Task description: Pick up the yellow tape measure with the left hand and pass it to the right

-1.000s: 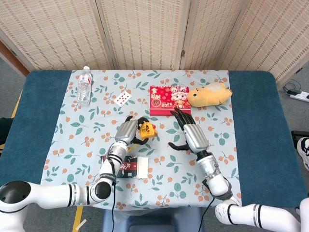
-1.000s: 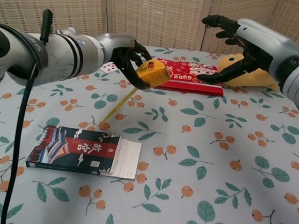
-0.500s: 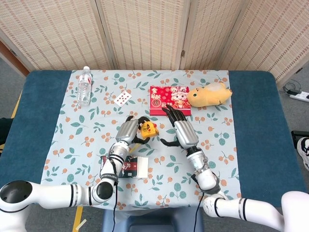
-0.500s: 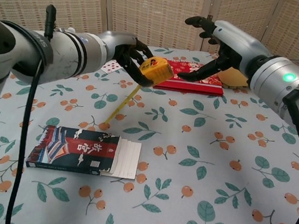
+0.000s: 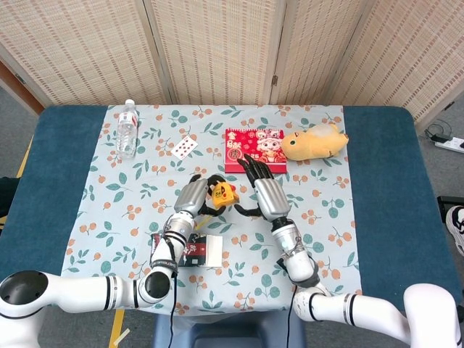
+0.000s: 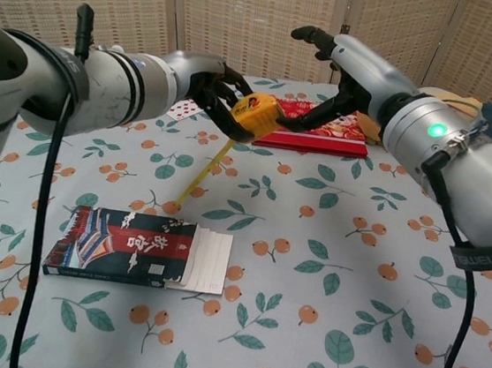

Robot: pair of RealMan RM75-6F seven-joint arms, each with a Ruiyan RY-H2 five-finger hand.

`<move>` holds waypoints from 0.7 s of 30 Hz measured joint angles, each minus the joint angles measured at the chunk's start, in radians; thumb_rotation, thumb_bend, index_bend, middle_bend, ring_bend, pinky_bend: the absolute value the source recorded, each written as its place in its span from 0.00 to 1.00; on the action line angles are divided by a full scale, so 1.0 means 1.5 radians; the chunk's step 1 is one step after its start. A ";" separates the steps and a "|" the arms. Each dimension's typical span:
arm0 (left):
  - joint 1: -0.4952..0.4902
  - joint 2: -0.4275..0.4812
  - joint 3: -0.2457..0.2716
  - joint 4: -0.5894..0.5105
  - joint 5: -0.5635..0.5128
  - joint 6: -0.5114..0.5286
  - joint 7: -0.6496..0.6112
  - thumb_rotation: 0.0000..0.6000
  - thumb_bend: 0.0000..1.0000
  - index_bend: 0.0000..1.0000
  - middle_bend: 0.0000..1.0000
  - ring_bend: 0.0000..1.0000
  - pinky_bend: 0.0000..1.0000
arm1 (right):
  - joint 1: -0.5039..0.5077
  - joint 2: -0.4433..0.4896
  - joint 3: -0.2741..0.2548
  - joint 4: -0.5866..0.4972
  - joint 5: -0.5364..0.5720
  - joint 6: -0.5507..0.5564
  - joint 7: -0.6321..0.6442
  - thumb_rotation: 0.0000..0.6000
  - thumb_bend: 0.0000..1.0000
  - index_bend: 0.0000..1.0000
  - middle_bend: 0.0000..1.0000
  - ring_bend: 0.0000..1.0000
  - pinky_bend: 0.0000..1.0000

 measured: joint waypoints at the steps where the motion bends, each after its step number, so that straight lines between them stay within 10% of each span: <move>1: 0.000 0.000 0.000 0.000 0.000 0.000 0.000 1.00 0.38 0.48 0.44 0.42 0.07 | 0.001 -0.002 0.001 0.003 0.000 0.000 0.001 1.00 0.26 0.00 0.00 0.00 0.00; 21: 0.010 0.006 0.008 0.003 0.011 -0.002 -0.013 1.00 0.38 0.48 0.44 0.42 0.07 | 0.015 -0.028 0.011 0.040 0.003 0.011 -0.001 1.00 0.36 0.00 0.00 0.00 0.00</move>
